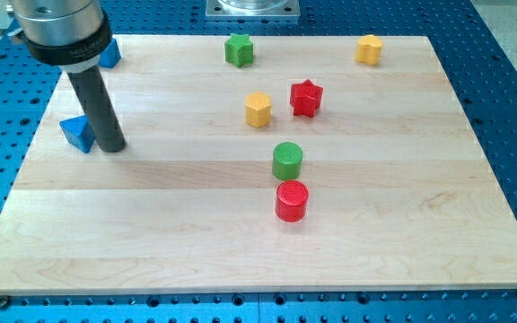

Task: Form a triangle with red blocks and green circle

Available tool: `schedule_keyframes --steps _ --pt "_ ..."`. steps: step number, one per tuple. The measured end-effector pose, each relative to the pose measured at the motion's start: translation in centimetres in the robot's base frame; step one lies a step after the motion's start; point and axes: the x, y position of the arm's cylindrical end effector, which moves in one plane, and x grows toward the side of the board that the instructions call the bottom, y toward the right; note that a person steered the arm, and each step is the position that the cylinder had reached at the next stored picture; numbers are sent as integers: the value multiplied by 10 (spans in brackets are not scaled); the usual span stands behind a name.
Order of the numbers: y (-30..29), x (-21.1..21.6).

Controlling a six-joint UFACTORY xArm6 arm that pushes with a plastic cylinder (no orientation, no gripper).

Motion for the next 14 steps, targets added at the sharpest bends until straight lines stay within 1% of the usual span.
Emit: schedule_keyframes --steps 1,2,3,4,5,6,7,8,9,10,11,12,13,14 --pt "20 35" --pt "108 101" --pt "213 126" --pt "249 115" --pt "250 84" --pt "283 78" --pt "327 51" --pt "299 46" --pt "303 35" --pt "356 25" --pt "382 23" --pt "309 23" --pt "281 20" --pt "332 7"
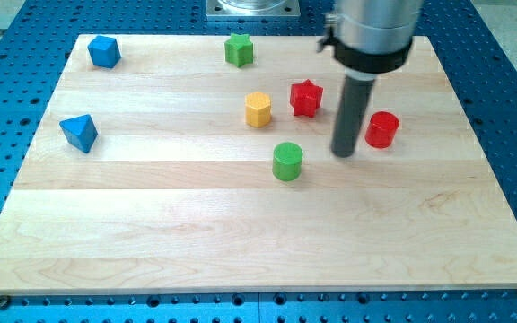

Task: Form a triangle with red blocks and green circle

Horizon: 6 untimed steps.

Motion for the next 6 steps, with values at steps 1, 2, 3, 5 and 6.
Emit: schedule_keyframes --steps 1,2,3,5,6 --pt "23 -5" --pt "15 -11" --pt "10 -4" --pt "5 35" --pt "4 32"
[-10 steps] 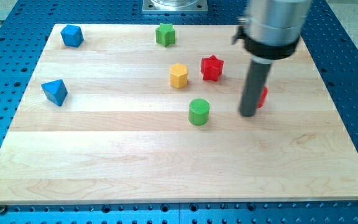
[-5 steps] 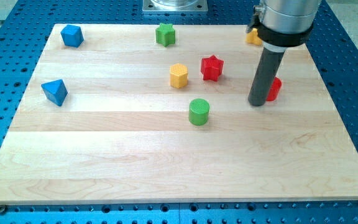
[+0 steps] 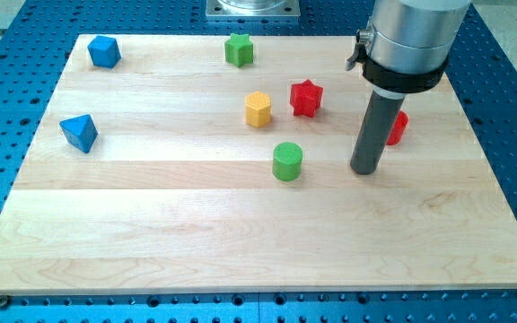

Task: Form a triangle with red blocks and green circle

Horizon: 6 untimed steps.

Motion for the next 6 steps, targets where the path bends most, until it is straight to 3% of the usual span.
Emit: schedule_keyframes --steps 2,6 --pt "-3 -1" --pt "-160 -23"
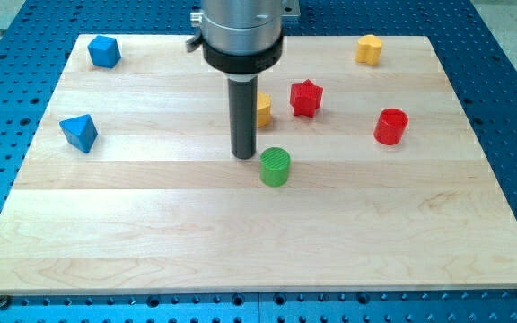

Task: Form a triangle with red blocks and green circle

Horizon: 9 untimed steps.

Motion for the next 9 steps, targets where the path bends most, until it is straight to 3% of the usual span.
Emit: schedule_keyframes --steps 1,2,6,8,9 --pt "74 25" --pt "98 26" --pt "98 14" --pt "64 13" --pt "95 45"
